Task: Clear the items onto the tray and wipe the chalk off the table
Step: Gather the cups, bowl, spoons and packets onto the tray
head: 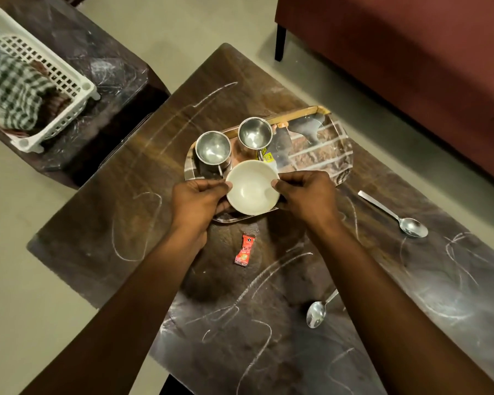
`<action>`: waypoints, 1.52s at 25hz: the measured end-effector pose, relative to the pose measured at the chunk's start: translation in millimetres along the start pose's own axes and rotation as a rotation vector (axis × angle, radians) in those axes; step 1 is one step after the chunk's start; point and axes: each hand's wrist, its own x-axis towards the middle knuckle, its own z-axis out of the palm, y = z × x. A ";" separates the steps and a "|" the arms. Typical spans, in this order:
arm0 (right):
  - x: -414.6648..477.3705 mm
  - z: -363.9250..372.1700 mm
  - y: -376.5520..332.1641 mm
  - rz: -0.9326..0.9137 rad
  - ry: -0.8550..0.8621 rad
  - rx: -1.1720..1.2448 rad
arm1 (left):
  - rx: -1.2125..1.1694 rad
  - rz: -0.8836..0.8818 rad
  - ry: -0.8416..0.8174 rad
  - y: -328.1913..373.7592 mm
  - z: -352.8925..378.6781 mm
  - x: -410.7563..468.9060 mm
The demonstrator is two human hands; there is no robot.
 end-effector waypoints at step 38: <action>-124.5 -52.5 123.4 -0.057 -0.085 -0.075 | 0.373 0.279 0.198 -131.9 -7.1 -114.0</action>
